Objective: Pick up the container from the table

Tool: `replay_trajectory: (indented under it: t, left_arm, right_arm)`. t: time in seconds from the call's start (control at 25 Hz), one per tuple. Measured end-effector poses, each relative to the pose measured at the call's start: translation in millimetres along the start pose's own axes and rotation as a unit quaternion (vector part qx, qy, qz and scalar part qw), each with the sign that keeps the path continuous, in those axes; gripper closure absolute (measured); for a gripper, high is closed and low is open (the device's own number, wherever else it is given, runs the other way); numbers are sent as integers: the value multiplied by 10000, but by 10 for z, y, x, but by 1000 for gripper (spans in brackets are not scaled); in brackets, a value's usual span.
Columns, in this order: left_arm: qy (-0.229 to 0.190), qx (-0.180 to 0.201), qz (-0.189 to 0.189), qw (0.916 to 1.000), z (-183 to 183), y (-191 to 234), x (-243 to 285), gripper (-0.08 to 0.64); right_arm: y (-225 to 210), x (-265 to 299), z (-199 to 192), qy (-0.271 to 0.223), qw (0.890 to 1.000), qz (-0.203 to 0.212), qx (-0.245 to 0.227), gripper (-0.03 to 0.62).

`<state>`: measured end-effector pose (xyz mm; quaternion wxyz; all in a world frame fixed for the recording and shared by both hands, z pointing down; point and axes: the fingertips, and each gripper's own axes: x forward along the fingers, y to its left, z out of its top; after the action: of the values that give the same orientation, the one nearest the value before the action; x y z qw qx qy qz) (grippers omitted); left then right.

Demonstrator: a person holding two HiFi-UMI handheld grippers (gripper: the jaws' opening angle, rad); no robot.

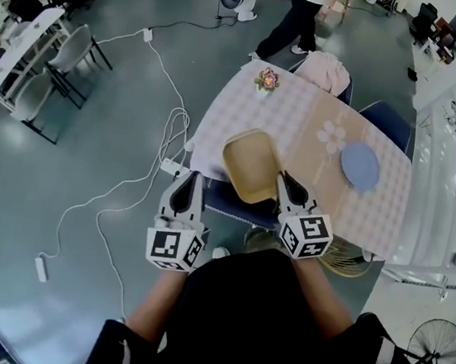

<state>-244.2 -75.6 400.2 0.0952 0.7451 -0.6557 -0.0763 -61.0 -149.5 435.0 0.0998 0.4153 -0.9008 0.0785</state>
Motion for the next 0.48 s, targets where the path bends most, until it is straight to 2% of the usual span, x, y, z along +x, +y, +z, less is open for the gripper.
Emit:
replay_trajectory:
  t: [0.48]
  left_arm:
    - [-30,38,88,9999,-9,-97,-109,549]
  right_arm:
    - [24,21,38,-79,9998,173,-90,580]
